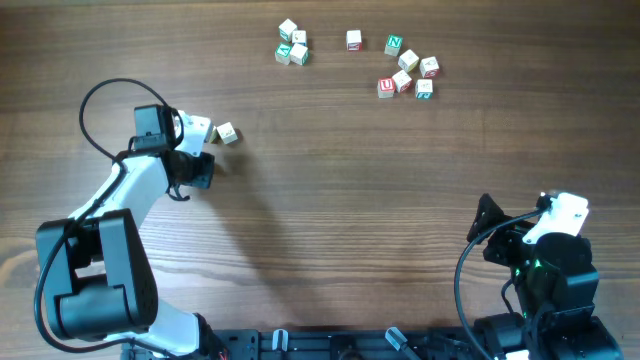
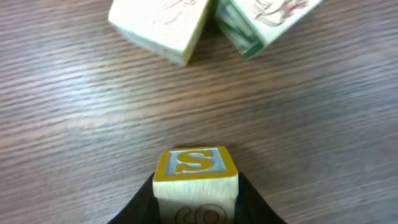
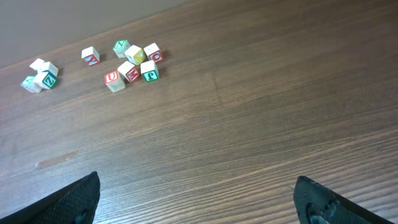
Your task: Form a circle
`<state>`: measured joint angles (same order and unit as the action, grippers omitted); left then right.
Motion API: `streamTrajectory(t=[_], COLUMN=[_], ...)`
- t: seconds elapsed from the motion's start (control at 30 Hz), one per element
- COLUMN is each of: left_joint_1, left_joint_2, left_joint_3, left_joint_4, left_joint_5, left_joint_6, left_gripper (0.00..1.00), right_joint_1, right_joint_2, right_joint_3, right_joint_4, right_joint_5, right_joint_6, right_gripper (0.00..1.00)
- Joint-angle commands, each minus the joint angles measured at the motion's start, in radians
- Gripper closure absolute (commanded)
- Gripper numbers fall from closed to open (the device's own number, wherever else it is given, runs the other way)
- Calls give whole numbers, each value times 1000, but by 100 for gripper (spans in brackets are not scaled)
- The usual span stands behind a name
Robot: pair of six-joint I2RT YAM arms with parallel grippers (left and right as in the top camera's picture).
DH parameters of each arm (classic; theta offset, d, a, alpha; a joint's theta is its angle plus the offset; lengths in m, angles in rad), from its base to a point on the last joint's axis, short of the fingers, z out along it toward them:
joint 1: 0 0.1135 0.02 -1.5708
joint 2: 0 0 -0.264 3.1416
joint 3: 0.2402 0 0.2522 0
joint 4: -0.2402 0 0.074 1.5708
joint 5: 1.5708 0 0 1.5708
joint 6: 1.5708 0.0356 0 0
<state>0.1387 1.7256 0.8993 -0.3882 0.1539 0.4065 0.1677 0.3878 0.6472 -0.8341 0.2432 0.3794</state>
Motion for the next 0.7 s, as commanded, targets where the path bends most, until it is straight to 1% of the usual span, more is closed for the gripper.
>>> streamTrajectory(t=[0.0,0.03,0.07,0.13,0.17,0.23,0.3,0.33,0.53,0.67], left_joint_1=[1,1,1,1,1,1,1,1,1,1], left_joint_2=[12,12,12,12,12,12,12,12,9,-39], left_joint_3=[-5,-5,-5,-5,-5,-5,-5,-5,-5,-5], left_joint_4=[4,4,4,3,3,3,3,3,3,2], left_joint_5=[174,199,202,201,201,201,201,201,202,210], left_joint_6=[4,-23,-51,-109,-119,-127,-127,-127,-129,-239], left_gripper=[81,85,86,82,76,47,40,38,35,28], right_joint_1=[1,1,1,1,1,1,1,1,1,1], right_joint_2=[3,3,3,3,3,3,3,3,3,3], right_joint_3=[-4,-4,-4,-4,-4,-4,-4,-4,-4,-4], right_joint_4=[2,2,2,2,2,2,2,2,2,2], right_joint_5=[-6,-6,-6,-6,-6,-6,-6,-6,-6,-6], right_joint_6=[-10,-10,-10,-10,-10,-10,-10,-10,-10,-10], right_gripper=[0,0,0,0,0,0,0,0,0,0])
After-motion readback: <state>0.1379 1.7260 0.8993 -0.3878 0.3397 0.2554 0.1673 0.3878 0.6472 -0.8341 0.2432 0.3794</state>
